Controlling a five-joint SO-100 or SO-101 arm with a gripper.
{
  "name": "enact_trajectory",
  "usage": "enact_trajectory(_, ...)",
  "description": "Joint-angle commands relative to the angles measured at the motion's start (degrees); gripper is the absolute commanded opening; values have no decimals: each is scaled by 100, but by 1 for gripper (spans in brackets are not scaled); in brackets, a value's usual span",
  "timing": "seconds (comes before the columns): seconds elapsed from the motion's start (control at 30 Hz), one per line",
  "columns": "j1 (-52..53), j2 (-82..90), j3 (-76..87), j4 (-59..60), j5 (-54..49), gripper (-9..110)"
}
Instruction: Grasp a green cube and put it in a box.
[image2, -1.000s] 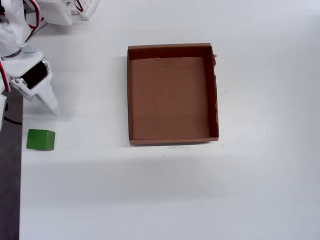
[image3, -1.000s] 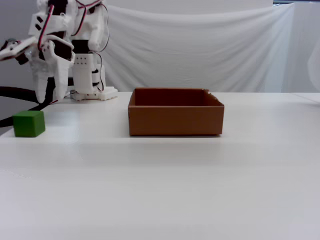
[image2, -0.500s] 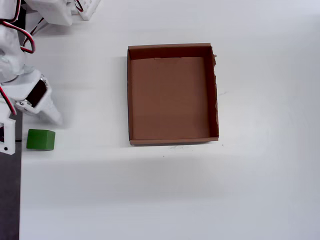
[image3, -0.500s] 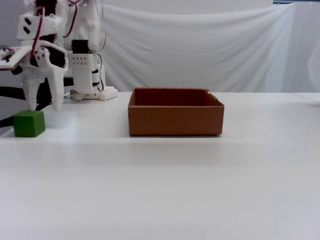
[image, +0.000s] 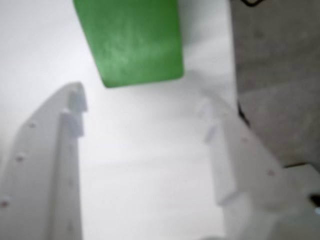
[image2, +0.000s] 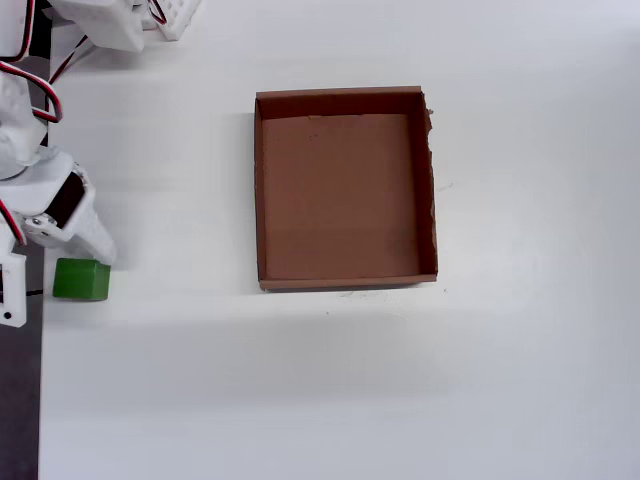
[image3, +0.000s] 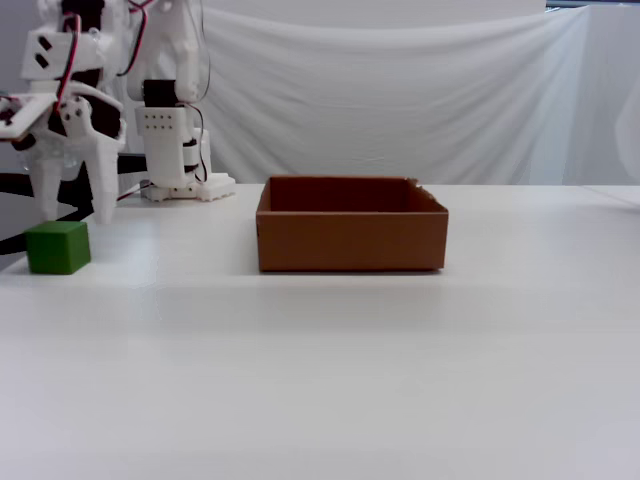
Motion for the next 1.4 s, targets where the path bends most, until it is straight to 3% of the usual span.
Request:
enact_trajectory(0.0,0,9,-334,-167,-141,27)
enact_trajectory(0.27,-9,-316,-466,-800,-149,27)
enact_trajectory(0.9,-237,-1020,-633,-888,-220,27)
enact_trajectory(1.37,-290,-984,-475,-826,-255,18)
